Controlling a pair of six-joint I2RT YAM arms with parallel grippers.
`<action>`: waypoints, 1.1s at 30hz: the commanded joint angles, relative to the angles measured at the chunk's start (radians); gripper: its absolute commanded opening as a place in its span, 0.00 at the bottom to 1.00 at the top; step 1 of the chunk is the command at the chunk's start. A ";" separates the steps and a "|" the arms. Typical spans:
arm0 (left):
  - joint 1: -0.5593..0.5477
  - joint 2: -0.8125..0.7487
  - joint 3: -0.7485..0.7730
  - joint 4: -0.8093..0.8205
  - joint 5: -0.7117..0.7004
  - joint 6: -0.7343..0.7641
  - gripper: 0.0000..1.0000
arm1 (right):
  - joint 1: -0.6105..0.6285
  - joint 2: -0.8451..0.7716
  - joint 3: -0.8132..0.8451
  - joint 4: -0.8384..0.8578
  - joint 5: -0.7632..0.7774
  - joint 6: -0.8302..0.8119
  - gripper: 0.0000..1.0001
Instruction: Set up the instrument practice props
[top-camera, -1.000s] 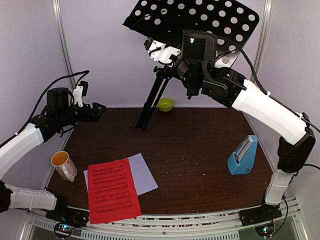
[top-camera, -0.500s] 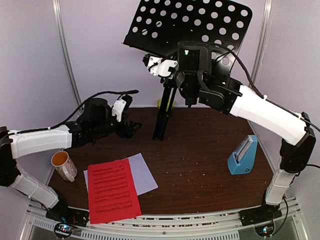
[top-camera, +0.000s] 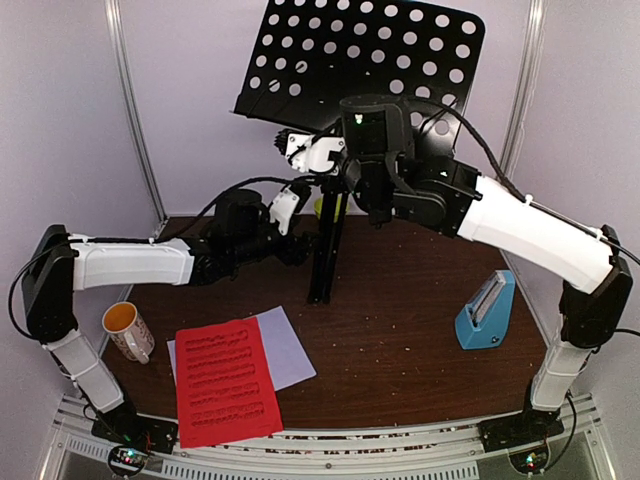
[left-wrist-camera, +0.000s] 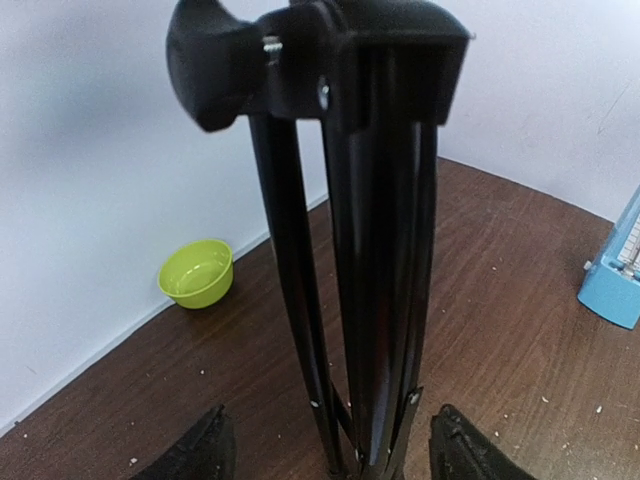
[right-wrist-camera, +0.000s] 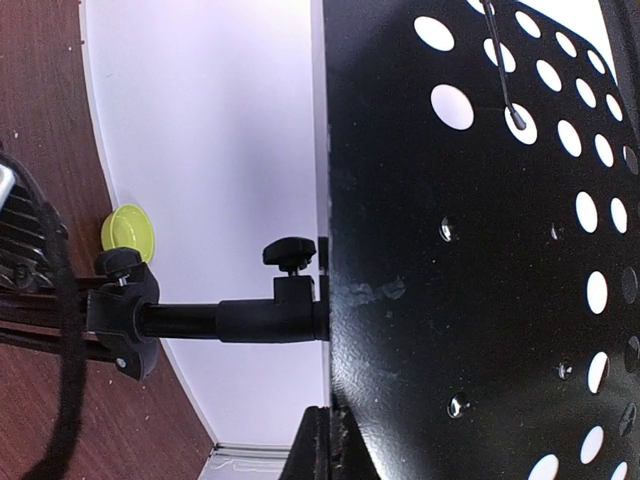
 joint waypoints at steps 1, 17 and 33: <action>-0.019 0.051 0.061 0.100 -0.061 0.028 0.65 | 0.007 -0.069 0.070 0.212 0.070 0.011 0.00; -0.045 0.165 0.210 0.037 -0.118 0.016 0.34 | 0.016 -0.058 0.096 0.237 0.091 -0.009 0.00; -0.044 0.163 0.204 -0.128 -0.202 0.144 0.00 | 0.012 -0.085 0.126 0.244 0.089 -0.074 0.00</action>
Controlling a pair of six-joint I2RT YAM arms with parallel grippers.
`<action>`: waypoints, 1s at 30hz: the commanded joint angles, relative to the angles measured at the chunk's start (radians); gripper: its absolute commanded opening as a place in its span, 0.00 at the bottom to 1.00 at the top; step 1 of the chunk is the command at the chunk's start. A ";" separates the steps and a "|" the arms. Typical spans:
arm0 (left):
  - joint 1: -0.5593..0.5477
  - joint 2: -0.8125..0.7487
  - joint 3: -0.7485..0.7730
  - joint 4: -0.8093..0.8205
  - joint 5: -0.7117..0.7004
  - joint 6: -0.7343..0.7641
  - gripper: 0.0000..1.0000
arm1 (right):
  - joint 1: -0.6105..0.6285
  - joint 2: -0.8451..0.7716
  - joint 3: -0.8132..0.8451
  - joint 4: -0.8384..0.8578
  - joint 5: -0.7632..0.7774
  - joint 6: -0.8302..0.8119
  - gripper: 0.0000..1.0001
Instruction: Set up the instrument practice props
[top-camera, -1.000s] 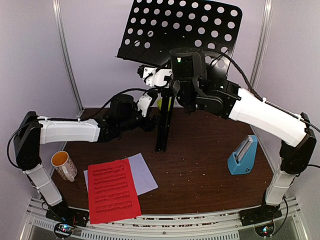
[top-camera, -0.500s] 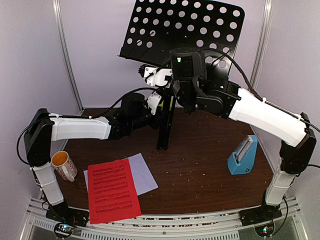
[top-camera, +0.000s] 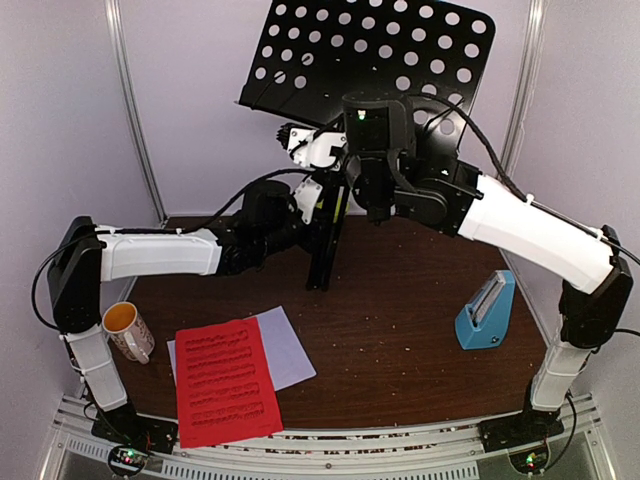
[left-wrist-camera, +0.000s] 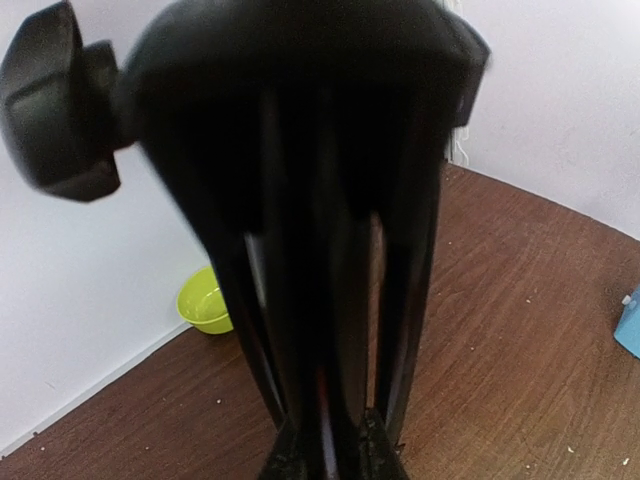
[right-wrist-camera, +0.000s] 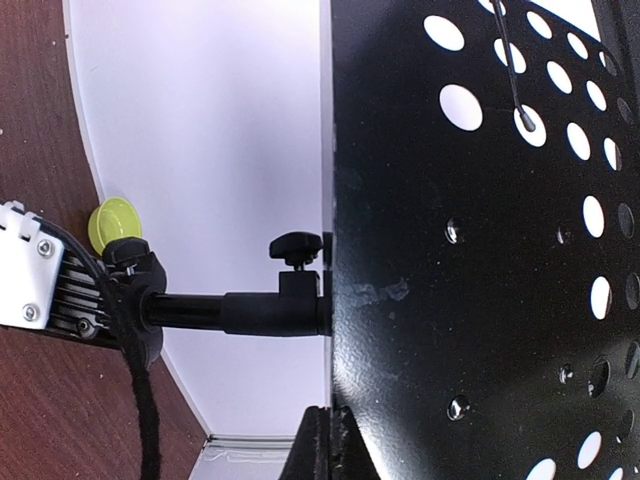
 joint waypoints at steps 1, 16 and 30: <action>0.006 -0.001 -0.011 -0.105 -0.043 0.150 0.00 | 0.002 -0.089 0.113 0.215 0.044 -0.041 0.00; 0.046 0.007 -0.067 0.083 0.195 -0.016 0.00 | 0.051 -0.126 -0.004 0.193 -0.039 -0.018 0.20; 0.054 -0.007 -0.142 0.149 0.187 -0.041 0.00 | 0.134 -0.262 -0.267 0.238 -0.140 0.050 0.80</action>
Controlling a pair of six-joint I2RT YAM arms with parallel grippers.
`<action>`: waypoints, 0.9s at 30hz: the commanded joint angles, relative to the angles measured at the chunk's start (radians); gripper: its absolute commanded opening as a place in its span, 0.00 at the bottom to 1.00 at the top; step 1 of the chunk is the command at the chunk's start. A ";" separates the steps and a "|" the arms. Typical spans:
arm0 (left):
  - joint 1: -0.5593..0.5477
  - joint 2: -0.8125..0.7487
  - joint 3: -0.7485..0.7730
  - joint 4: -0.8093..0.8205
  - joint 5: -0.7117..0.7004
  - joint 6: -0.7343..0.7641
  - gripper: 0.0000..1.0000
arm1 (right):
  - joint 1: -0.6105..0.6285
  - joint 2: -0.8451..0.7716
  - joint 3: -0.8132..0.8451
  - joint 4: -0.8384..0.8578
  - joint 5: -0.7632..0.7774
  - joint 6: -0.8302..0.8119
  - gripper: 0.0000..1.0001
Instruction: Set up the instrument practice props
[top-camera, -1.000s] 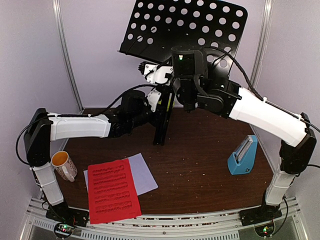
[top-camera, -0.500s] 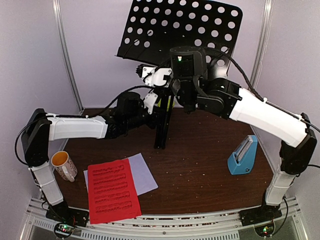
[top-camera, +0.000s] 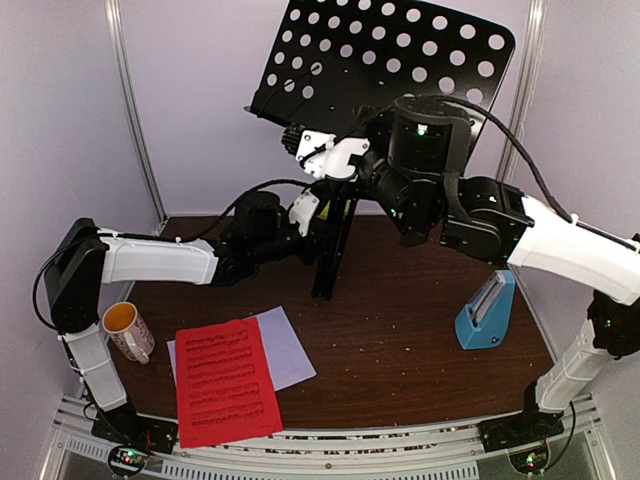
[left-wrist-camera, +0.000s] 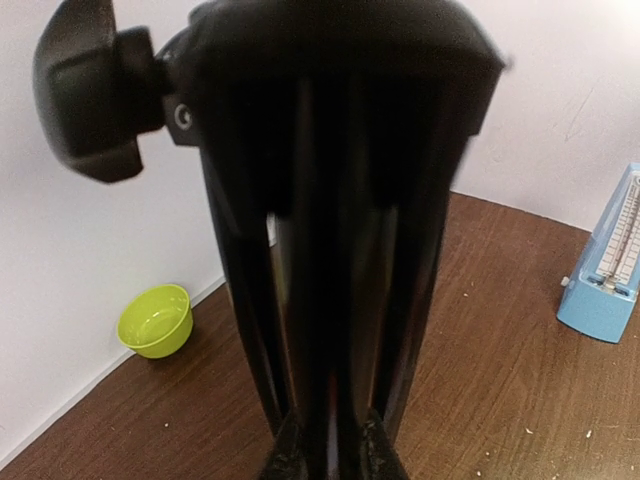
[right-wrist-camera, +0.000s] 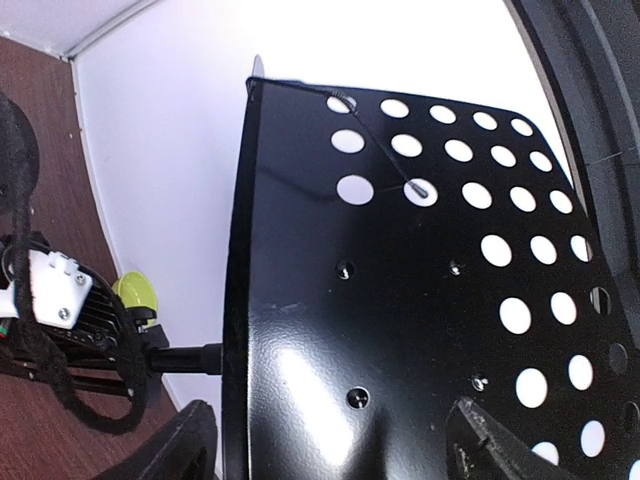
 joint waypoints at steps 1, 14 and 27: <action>0.032 0.007 -0.027 0.004 -0.025 -0.063 0.00 | 0.028 -0.075 -0.035 0.062 -0.073 0.073 0.81; 0.047 -0.009 -0.034 -0.012 0.001 -0.041 0.00 | 0.160 -0.287 -0.273 0.031 -0.182 0.406 0.93; 0.053 -0.025 -0.047 -0.015 0.019 -0.030 0.00 | 0.153 -0.523 -0.657 -0.067 -0.279 1.238 1.00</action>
